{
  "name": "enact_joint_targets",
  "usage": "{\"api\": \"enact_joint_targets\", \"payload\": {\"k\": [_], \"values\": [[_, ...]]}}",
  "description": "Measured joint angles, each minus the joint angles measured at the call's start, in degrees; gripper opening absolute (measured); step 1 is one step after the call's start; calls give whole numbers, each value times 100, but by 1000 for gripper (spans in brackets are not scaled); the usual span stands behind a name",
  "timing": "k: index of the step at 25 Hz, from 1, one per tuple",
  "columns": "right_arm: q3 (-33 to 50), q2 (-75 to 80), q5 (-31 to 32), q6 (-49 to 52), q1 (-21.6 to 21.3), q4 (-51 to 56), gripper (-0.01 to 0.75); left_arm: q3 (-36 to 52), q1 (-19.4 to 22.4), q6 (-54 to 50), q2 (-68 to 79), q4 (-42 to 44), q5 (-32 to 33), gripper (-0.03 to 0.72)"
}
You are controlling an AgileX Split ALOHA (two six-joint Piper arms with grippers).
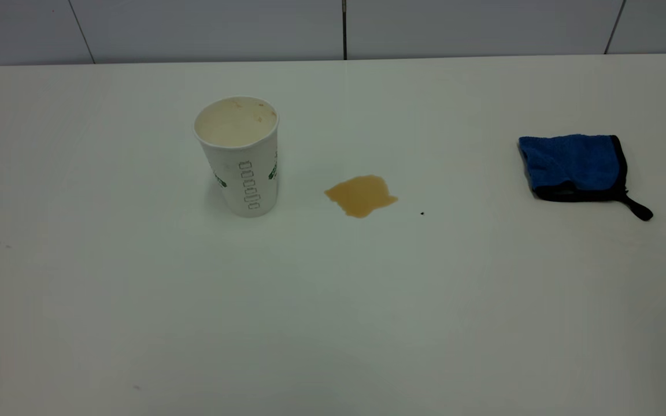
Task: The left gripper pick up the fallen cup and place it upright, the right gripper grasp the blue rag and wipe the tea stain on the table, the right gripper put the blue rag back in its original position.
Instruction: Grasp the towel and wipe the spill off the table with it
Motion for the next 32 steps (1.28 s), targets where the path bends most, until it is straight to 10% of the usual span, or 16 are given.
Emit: {"api": "enact_joint_targets", "payload": {"k": [14, 32], "values": [[-369, 259, -380, 0, 0, 171, 580, 0, 0, 0, 0, 0, 0, 305], [-2054, 7188, -3269, -1772, 0, 364, 701, 0, 0, 0, 0, 0, 0, 305]]}}
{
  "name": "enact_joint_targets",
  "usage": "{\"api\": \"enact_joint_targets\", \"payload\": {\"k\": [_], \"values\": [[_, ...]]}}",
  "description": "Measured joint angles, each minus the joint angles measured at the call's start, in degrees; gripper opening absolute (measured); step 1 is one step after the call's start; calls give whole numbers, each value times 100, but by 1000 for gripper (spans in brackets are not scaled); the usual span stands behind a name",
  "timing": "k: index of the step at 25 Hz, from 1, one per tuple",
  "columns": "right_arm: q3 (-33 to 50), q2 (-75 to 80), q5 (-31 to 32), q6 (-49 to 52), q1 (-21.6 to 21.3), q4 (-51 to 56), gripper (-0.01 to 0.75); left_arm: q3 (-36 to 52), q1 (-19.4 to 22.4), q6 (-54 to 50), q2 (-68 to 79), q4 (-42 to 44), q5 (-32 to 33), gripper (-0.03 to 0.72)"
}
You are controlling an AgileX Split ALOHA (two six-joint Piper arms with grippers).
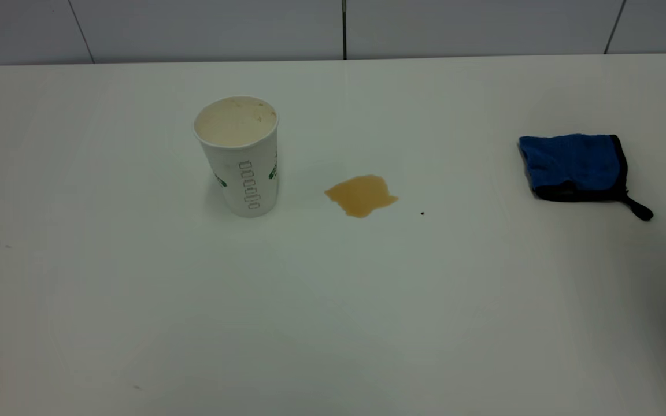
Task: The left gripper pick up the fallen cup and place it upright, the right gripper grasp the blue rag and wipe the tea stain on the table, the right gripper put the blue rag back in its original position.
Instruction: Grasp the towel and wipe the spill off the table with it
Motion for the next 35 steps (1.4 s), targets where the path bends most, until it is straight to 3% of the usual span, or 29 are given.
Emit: {"api": "enact_joint_targets", "payload": {"k": [19, 35], "values": [[-3034, 5173, -567, -422, 366, -25, 700, 0, 0, -2, 0, 0, 0, 305], [-5361, 7332, 268, 378, 190, -362, 684, 0, 0, -15, 0, 0, 0, 305]]}}
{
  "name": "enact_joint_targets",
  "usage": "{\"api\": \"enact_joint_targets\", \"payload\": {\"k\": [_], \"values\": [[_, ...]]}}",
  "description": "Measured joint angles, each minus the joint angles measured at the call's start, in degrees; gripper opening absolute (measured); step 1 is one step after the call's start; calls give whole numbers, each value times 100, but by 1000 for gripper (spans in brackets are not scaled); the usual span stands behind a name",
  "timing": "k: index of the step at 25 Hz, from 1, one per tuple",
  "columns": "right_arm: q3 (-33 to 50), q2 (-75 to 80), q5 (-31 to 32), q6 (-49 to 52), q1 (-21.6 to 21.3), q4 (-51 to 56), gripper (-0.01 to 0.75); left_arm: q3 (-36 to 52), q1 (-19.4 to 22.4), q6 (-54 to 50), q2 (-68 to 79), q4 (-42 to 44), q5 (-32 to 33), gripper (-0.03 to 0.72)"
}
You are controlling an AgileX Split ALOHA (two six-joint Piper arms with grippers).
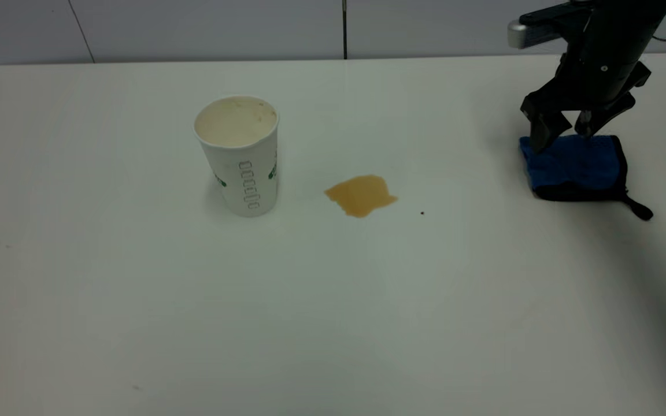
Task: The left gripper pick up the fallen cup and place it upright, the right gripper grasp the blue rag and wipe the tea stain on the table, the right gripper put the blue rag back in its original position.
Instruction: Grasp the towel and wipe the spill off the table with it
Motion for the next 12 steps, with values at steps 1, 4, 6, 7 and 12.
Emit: {"api": "enact_joint_targets", "payload": {"k": [1, 4, 6, 7, 12], "values": [[-86, 68, 51, 13, -53, -6, 683, 0, 0, 0, 0, 0, 0, 305], [-214, 209, 181, 22, -182, -12, 679, 0, 0, 0, 0, 0, 0, 305], [-239, 296, 234, 26, -214, -17, 675, 0, 0, 0, 0, 0, 0, 305], [-243, 327, 250, 26, -219, -17, 672, 0, 0, 0, 0, 0, 0, 305], [-243, 417, 254, 21, -219, 144, 620, 0, 0, 0, 0, 0, 0, 305]]}}
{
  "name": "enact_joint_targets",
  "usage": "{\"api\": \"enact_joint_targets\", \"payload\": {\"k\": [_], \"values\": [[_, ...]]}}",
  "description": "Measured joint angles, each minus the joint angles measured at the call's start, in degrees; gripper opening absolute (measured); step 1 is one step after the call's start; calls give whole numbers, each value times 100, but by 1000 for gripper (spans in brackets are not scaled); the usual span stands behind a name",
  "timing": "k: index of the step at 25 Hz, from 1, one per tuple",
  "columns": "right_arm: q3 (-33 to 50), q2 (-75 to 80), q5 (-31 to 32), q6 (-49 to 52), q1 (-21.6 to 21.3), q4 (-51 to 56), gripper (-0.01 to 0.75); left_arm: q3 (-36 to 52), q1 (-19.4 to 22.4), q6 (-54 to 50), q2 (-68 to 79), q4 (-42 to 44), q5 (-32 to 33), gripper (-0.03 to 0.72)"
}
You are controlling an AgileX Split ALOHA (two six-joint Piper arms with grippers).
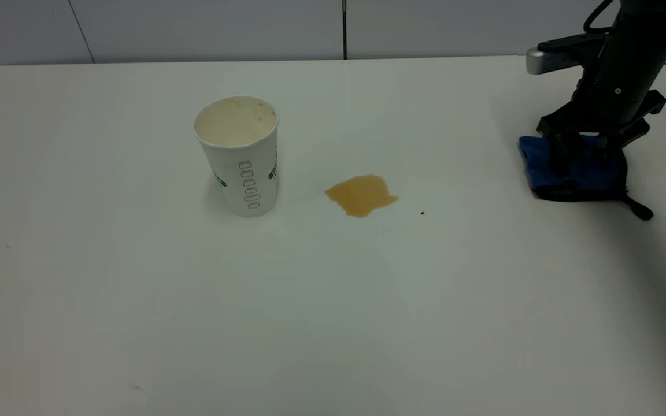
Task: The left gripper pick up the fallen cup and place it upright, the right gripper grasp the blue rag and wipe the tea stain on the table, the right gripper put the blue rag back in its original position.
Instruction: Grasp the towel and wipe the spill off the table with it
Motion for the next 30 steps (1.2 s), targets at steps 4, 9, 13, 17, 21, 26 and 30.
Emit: {"api": "enact_joint_targets", "payload": {"k": [4, 9, 13, 17, 21, 26, 30], "values": [[-14, 71, 0, -146, -8, 322, 504, 0, 0, 0, 0, 0, 0, 305], [-68, 145, 54, -593, -20, 978, 268, 0, 0, 0, 0, 0, 0, 305], [-81, 161, 110, -1031, -20, 1399, 74, 0, 0, 0, 0, 0, 0, 305], [-272, 211, 450, -1416, 40, 1600, 59, 0, 0, 0, 0, 0, 0, 305], [-659, 280, 985, -1714, 378, 1619, 59, 0, 0, 0, 0, 0, 0, 305], [-997, 286, 1121, -1779, 950, 1549, 59, 0, 0, 0, 0, 0, 0, 305], [-1059, 338, 1052, -1631, 1346, 1382, 59, 0, 0, 0, 0, 0, 0, 305]]}}
